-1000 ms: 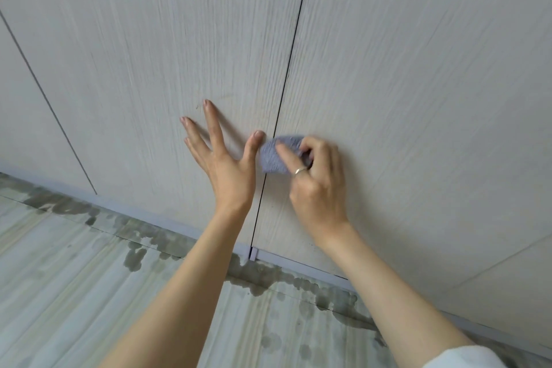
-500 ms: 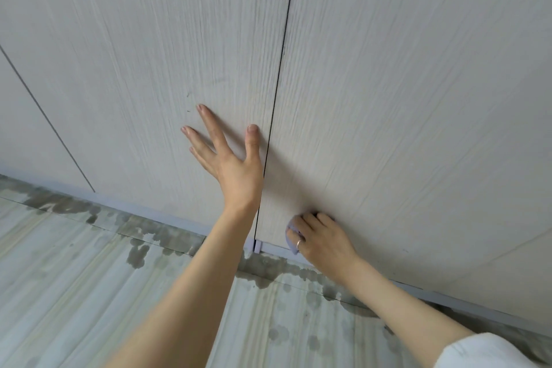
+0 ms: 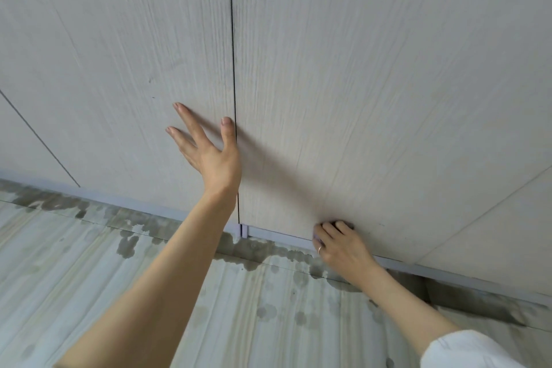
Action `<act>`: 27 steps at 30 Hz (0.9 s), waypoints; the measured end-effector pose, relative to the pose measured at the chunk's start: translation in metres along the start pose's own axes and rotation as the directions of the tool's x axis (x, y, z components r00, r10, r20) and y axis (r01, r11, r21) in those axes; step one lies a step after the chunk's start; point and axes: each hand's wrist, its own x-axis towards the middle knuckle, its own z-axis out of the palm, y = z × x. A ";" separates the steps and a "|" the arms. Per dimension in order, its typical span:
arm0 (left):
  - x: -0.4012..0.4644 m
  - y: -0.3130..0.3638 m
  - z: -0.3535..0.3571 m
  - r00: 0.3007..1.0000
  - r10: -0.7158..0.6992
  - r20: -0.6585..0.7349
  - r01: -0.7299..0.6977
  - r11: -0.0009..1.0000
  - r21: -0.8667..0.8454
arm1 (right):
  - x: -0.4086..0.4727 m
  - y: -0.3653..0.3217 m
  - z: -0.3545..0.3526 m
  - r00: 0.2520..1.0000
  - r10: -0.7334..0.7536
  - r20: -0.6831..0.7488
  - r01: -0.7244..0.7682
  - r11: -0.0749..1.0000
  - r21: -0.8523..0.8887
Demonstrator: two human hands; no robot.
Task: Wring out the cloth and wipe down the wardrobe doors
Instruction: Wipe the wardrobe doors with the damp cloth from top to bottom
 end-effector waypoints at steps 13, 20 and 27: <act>0.001 -0.007 0.012 0.995 0.038 -0.093 -0.034 0.998 0.043 | -0.002 0.014 -0.012 0.928 0.268 -0.257 -0.205 0.947 0.249; 0.002 -0.013 0.018 0.989 0.082 -0.126 -0.077 0.996 0.038 | -0.014 0.050 -0.035 0.838 0.427 -0.340 -0.324 0.890 0.320; 0.006 -0.019 0.020 0.979 0.125 -0.161 -0.120 0.992 0.044 | -0.019 0.040 -0.030 0.681 0.654 -0.329 -0.490 0.741 0.460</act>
